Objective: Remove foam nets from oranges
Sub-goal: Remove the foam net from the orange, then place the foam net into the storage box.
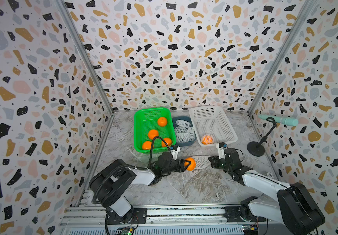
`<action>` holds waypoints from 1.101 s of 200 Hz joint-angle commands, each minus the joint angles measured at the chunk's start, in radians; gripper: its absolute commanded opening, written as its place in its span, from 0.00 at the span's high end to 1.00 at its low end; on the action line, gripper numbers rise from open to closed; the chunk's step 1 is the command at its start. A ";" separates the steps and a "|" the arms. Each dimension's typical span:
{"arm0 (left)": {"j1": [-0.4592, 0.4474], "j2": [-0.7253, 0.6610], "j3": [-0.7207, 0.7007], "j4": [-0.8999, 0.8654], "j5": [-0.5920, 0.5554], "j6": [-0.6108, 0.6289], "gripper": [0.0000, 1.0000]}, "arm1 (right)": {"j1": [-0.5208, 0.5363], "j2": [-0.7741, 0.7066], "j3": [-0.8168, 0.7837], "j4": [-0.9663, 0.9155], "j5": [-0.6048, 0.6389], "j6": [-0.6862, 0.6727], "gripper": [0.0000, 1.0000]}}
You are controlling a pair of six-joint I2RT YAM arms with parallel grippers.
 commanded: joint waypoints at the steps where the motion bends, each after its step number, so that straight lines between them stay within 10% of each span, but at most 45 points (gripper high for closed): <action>1: 0.015 -0.025 -0.024 0.000 -0.008 0.027 0.44 | 0.007 -0.050 0.007 -0.048 0.012 -0.026 0.90; 220: 0.378 -0.354 0.179 -0.515 -0.003 0.189 0.42 | 0.157 -0.101 0.112 -0.116 0.022 -0.026 0.90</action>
